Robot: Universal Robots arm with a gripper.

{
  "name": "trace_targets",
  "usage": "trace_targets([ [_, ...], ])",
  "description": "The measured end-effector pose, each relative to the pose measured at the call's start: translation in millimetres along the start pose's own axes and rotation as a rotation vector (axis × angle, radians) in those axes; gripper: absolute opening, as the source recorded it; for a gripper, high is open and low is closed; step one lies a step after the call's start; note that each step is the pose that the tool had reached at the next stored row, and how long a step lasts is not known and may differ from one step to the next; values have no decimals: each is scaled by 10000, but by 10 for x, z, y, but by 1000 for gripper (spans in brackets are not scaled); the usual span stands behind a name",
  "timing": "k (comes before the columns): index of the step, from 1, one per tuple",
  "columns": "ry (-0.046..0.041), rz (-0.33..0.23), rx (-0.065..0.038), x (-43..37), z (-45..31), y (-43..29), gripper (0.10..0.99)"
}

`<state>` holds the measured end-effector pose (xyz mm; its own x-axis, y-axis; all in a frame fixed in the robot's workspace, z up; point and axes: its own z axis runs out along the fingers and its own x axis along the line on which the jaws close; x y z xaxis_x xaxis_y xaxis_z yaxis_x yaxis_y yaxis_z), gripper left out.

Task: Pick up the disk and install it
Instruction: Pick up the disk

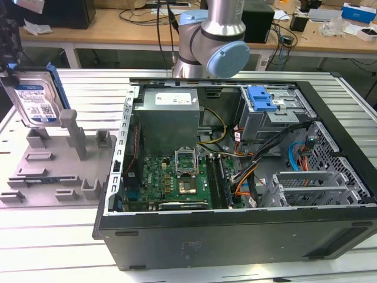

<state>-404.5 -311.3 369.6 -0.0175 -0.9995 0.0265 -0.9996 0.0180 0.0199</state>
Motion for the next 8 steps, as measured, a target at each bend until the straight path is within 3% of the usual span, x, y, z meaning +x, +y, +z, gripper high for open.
trace_targets([
  [8, 0, 0, 0, 9, -325, 1, 365],
])
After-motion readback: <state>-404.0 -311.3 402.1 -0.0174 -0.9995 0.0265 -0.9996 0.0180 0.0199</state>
